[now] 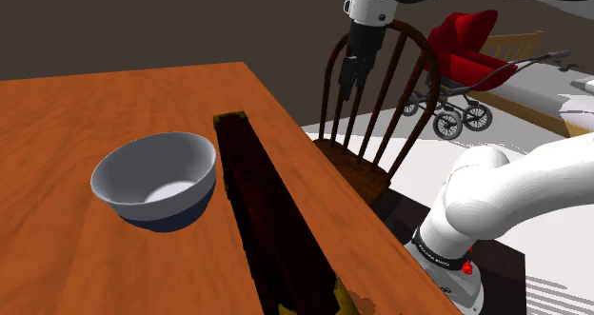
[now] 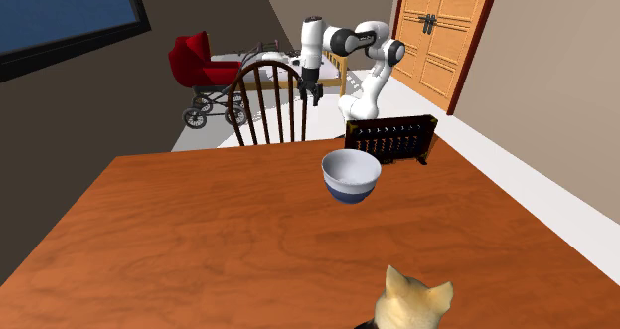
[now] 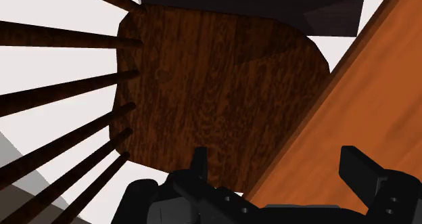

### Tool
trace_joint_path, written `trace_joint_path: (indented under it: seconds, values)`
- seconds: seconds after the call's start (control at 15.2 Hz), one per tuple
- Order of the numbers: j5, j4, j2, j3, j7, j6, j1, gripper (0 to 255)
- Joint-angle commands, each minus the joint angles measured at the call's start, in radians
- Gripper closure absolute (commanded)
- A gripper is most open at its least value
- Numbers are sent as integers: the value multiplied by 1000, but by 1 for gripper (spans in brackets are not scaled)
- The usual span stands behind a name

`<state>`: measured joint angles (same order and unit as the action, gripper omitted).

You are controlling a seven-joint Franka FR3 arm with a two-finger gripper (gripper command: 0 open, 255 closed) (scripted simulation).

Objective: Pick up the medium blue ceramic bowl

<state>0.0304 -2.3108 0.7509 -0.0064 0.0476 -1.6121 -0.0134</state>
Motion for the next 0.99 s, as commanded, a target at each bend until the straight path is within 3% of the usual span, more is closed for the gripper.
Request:
trace_joint_path:
  seconds: [0.0,0.92]
  values:
    - [0,0,0,0,0,0,0,0]
    - [-206,118,-258,205,-282,-175,-88,0]
